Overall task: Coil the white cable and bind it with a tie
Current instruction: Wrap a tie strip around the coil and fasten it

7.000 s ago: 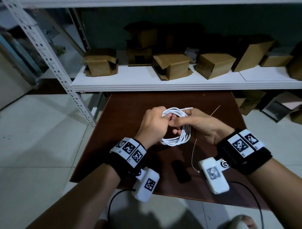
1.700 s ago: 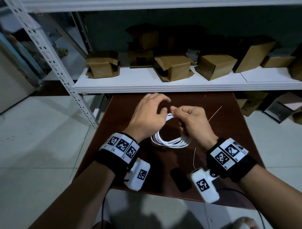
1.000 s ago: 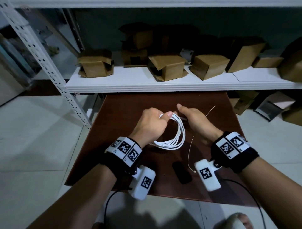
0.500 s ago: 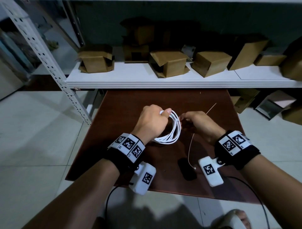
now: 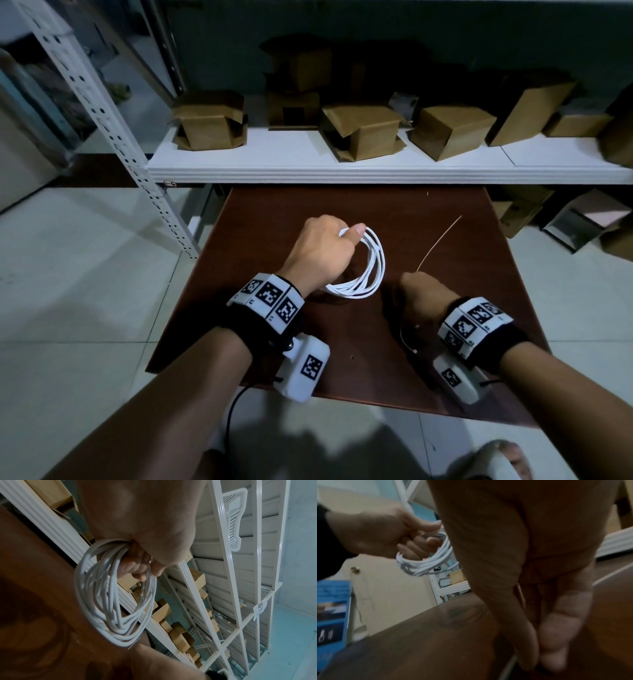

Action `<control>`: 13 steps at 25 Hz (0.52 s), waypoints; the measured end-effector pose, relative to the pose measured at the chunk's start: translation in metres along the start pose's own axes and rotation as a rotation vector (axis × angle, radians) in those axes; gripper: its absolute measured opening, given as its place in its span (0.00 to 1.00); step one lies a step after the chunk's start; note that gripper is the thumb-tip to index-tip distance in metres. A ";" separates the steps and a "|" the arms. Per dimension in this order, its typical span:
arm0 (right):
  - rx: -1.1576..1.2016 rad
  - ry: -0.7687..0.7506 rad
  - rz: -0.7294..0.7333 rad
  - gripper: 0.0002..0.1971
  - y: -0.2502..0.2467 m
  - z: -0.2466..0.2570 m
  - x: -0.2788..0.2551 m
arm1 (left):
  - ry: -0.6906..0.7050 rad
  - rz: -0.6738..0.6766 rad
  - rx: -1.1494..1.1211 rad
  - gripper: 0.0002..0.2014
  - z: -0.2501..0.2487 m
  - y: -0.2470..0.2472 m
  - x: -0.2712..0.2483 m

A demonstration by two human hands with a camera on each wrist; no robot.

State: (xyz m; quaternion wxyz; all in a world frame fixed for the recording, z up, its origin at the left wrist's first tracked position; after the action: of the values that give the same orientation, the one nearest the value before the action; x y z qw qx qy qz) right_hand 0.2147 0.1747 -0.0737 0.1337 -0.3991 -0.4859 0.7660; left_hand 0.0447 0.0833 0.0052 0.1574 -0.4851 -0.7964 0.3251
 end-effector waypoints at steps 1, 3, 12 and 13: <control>-0.026 -0.046 -0.060 0.09 -0.001 0.003 0.001 | 0.000 -0.002 -0.004 0.27 0.000 -0.001 0.001; -0.084 -0.141 -0.132 0.10 0.000 0.010 0.001 | 0.004 -0.005 -0.006 0.27 0.000 -0.001 0.001; -0.163 -0.323 -0.028 0.03 0.016 0.023 0.003 | -0.013 -0.010 -0.001 0.26 0.004 -0.002 0.003; -0.165 -0.349 -0.007 0.05 0.017 0.023 0.004 | -0.015 -0.013 -0.002 0.27 0.004 -0.002 0.003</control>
State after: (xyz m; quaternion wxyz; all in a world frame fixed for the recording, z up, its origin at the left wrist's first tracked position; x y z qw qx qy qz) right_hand 0.1982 0.1539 -0.0850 0.0171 -0.2682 -0.5642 0.7807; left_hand 0.0399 0.0836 0.0038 0.1530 -0.4774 -0.8011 0.3270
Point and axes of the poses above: each hand's wrist, its own x-axis towards the middle knuckle, its own y-axis out of the palm, z = x × y, the point moved 5 cm from there along x, towards the middle knuckle, and after that the axes turned 2 degrees about -y, right-handed, at the moved point
